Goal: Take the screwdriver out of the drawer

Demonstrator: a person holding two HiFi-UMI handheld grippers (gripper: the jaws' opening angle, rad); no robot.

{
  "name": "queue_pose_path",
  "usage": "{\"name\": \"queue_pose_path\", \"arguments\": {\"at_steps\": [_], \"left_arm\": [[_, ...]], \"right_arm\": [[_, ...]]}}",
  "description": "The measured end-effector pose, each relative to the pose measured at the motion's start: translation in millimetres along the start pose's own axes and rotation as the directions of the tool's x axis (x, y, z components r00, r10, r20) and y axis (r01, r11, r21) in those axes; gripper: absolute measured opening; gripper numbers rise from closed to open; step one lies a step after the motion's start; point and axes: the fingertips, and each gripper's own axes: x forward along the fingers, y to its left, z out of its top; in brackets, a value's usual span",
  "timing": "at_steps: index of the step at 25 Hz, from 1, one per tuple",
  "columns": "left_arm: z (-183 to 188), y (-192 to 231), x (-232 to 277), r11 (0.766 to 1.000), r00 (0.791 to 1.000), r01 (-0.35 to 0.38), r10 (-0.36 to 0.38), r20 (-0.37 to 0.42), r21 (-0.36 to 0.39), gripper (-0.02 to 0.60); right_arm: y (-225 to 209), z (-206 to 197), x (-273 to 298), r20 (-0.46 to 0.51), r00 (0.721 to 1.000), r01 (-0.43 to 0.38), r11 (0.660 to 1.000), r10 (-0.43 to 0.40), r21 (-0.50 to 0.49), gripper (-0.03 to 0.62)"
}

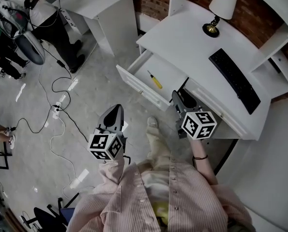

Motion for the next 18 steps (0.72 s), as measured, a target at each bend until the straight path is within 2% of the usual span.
{"name": "queue_pose_path", "arguments": {"at_steps": [7, 11, 18], "left_arm": [[12.4, 25.7, 58.4, 1.0, 1.0, 0.008, -0.008, -0.02, -0.028, -0.002], [8.2, 36.4, 96.4, 0.999, 0.997, 0.021, -0.024, -0.067, -0.05, -0.002], [-3.2, 52.4, 153.9, 0.995, 0.988, 0.026, -0.04, -0.146, -0.095, -0.002]], "right_arm": [[-20.4, 3.1, 58.9, -0.067, 0.998, -0.011, 1.0, 0.012, 0.007, 0.118], [-33.1, 0.8, 94.0, -0.135, 0.991, -0.022, 1.0, 0.023, 0.008, 0.118], [-53.9, -22.1, 151.7, -0.29, 0.955, -0.06, 0.998, 0.063, 0.019, 0.118]]}}
